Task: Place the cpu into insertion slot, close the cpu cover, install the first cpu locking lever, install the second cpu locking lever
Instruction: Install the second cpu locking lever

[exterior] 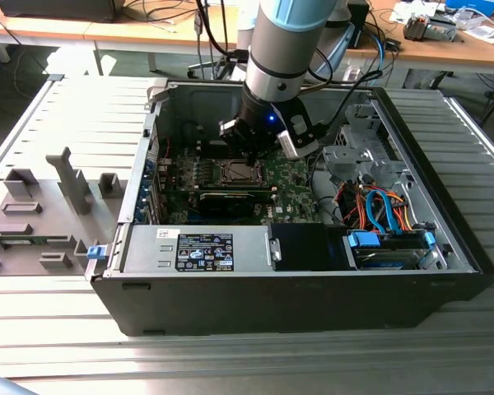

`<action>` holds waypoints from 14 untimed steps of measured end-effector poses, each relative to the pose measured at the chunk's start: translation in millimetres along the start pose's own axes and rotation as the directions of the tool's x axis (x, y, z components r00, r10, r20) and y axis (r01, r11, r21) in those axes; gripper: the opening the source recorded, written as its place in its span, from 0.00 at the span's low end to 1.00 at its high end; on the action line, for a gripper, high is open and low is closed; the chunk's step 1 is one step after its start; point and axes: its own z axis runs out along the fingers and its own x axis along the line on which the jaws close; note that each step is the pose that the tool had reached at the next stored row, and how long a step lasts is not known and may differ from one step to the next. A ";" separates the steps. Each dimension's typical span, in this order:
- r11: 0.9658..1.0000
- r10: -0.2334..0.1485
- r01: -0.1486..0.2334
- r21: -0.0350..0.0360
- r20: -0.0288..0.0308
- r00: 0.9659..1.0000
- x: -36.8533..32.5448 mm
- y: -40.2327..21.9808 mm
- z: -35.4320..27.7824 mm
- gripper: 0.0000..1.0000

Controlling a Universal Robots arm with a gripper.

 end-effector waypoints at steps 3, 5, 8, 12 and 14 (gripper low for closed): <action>1.000 0.000 0.000 0.000 0.000 1.000 0.8 0.0 0.2 0.11; 1.000 0.000 0.000 0.000 0.000 1.000 1.4 0.0 0.4 0.11; 1.000 0.000 0.000 0.000 0.000 1.000 2.0 0.0 0.7 0.11; 1.000 0.000 0.000 0.000 0.000 1.000 3.2 0.0 1.5 0.11; 1.000 0.000 0.000 0.000 0.000 1.000 3.3 0.0 1.5 0.11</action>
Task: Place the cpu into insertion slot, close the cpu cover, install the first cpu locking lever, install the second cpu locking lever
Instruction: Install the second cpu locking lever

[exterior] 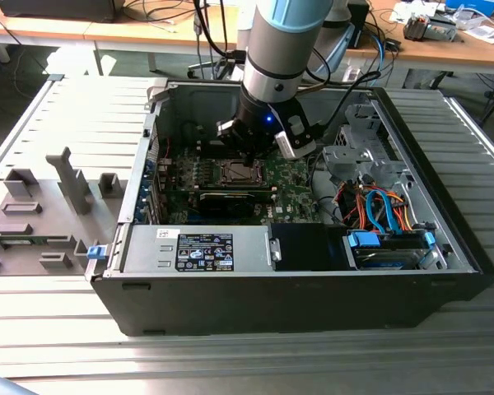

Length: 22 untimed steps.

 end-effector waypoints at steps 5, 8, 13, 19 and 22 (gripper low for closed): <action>1.000 0.000 0.000 0.000 0.000 1.000 0.4 -0.1 0.4 0.11; 1.000 0.000 0.000 -0.003 0.000 1.000 1.0 -0.2 1.5 0.11; 1.000 -0.001 0.001 -0.008 0.001 1.000 7.0 -0.8 6.7 0.11; 1.000 -0.001 0.001 -0.008 0.001 1.000 17.0 -4.6 12.3 0.11; 1.000 -0.001 0.001 -0.008 0.001 1.000 18.6 -8.7 12.2 0.11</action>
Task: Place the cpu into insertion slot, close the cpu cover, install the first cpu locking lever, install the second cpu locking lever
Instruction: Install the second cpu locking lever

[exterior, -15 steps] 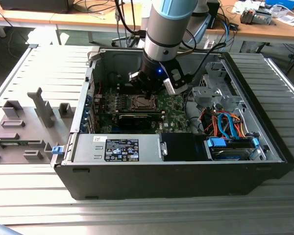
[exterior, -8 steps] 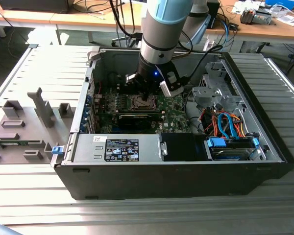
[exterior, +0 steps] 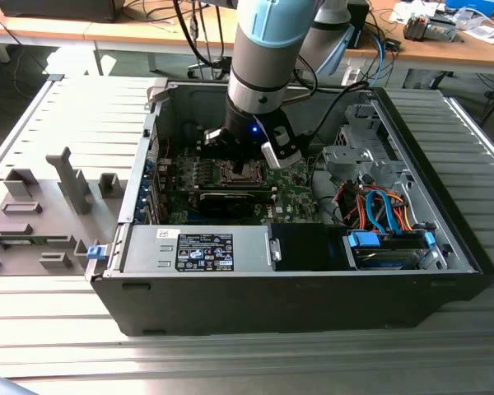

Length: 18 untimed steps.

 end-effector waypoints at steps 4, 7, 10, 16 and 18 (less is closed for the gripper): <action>1.000 0.000 0.000 0.000 0.000 1.000 1.9 -0.4 0.5 0.11; 1.000 0.000 0.000 0.000 0.000 1.000 4.8 -0.2 0.9 0.11; 1.000 0.000 0.000 0.000 0.000 1.000 10.4 -0.1 2.3 0.11; 1.000 -0.001 0.001 -0.001 0.000 1.000 16.3 -1.2 9.7 0.11; 1.000 0.000 0.000 -0.001 0.000 1.000 18.4 -1.6 12.7 0.11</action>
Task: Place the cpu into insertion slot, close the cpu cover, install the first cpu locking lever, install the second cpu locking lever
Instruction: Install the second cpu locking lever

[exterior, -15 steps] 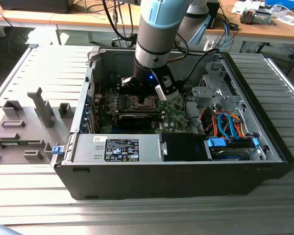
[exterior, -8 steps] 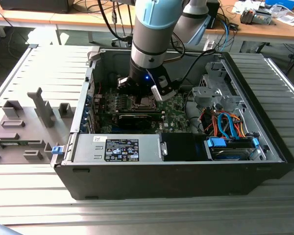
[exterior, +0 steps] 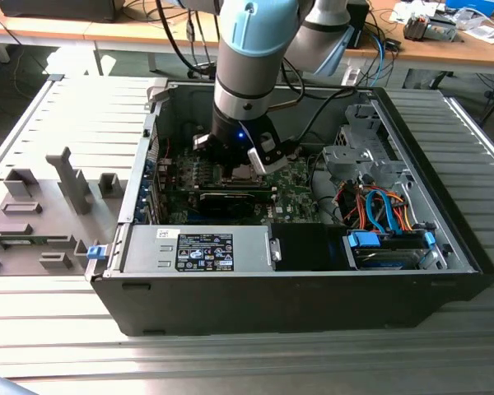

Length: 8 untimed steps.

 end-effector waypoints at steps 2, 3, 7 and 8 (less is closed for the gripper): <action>1.000 0.000 0.000 0.000 0.000 1.000 0.7 -0.7 3.6 0.11; 1.000 0.000 0.000 0.000 0.000 1.000 0.9 -1.1 5.3 0.11; 1.000 0.000 0.000 0.000 0.000 1.000 1.4 -2.7 15.7 0.11; 1.000 0.000 0.000 0.000 0.000 1.000 2.7 -3.3 19.7 0.11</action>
